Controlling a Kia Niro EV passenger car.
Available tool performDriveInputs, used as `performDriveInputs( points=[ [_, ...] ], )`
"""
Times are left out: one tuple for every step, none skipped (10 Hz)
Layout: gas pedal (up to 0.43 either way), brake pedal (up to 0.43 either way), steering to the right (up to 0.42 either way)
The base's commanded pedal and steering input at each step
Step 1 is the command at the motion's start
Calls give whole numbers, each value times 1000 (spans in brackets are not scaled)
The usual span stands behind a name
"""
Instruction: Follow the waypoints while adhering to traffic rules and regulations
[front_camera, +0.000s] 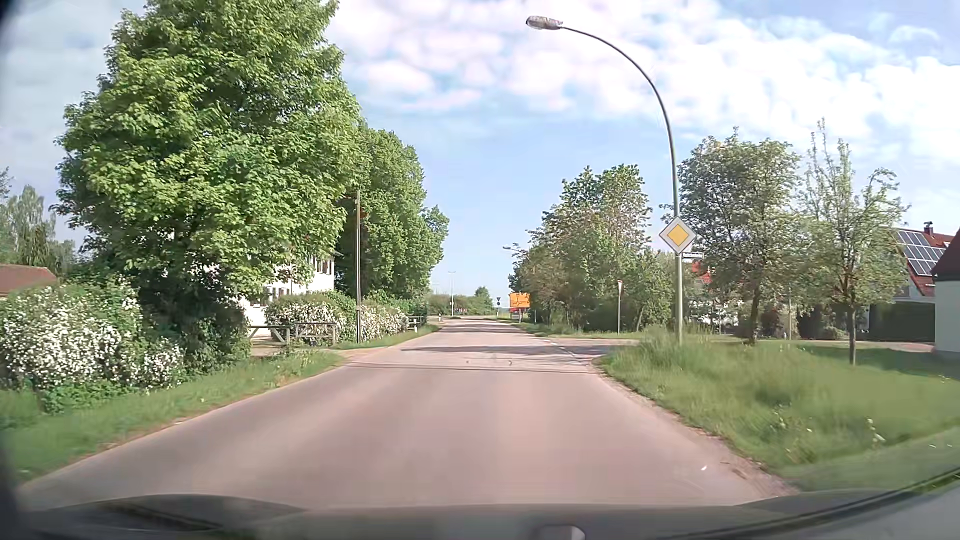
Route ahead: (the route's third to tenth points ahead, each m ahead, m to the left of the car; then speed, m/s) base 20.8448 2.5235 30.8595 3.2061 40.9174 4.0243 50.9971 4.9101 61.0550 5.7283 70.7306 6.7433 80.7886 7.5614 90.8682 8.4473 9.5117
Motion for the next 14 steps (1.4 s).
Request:
performDriveInputs(
  points=[
    [138, 0, -5],
    [138, 0, -3],
    [98, 0, -4],
    [98, 0, -3],
    [98, 0, -3],
    [98, 0, -3],
    [98, 0, -3],
    [98, 0, -3],
    [98, 0, -3],
    [98, 0, -3],
    [98, 0, -3],
    [98, 0, -3],
    [87, 0, -3],
    [67, 0, -3]
  ],
)
